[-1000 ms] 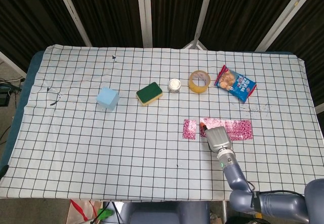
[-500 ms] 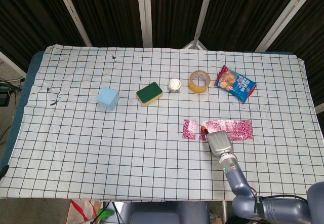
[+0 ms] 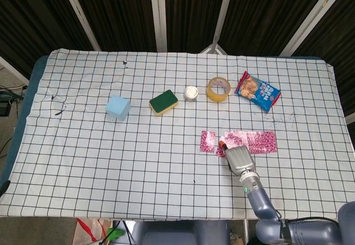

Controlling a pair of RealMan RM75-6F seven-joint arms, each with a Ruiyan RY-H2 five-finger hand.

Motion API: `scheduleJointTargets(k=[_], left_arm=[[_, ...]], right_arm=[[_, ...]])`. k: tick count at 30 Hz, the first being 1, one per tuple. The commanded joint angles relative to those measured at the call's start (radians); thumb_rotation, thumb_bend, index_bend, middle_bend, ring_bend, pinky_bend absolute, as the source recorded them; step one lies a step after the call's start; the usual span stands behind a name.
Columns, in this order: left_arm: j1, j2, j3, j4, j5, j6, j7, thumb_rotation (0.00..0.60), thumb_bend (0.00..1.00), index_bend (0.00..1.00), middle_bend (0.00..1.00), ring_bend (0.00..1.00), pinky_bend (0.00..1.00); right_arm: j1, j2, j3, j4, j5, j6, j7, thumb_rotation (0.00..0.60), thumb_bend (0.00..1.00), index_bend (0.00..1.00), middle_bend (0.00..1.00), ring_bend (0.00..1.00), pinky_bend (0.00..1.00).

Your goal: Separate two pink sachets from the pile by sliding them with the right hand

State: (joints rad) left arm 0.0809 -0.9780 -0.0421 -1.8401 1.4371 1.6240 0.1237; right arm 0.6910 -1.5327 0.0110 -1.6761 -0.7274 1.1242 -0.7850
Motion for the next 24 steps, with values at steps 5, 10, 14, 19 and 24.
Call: scheduleJointTargets(k=[5,10,14,19,24], left_arm=[[-0.003,-0.001,0.001,-0.001,0.002,-0.004,0.003,0.600,0.32,0.16,0.00,0.00,0.10],[0.000,0.000,0.000,-0.001,0.000,0.000,-0.001,0.600,0.32,0.16,0.00,0.00,0.10],[0.000,0.000,-0.001,-0.001,-0.002,0.000,-0.002,0.600,0.32,0.16,0.00,0.00,0.10],[-0.002,-0.001,0.001,-0.002,0.001,-0.004,0.003,0.600,0.32,0.16,0.00,0.00,0.10],[0.000,0.000,0.000,-0.002,-0.001,0.001,0.001,0.600,0.32,0.16,0.00,0.00,0.10]], right_arm=[[-0.006,0.012,-0.007,-0.025,-0.013,0.011,-0.007,0.600,0.78,0.15,0.80,0.73,0.49],[-0.011,0.016,-0.006,-0.031,-0.019,0.017,-0.002,0.600,0.79,0.15,0.80,0.73,0.50],[-0.014,0.029,-0.002,-0.052,-0.041,0.032,0.003,0.600,0.79,0.15,0.80,0.73,0.50],[-0.021,0.042,-0.006,-0.086,-0.070,0.052,0.001,0.600,0.78,0.15,0.80,0.73,0.50],[-0.026,0.048,-0.006,-0.088,-0.064,0.059,-0.007,0.600,0.79,0.15,0.80,0.73,0.50]])
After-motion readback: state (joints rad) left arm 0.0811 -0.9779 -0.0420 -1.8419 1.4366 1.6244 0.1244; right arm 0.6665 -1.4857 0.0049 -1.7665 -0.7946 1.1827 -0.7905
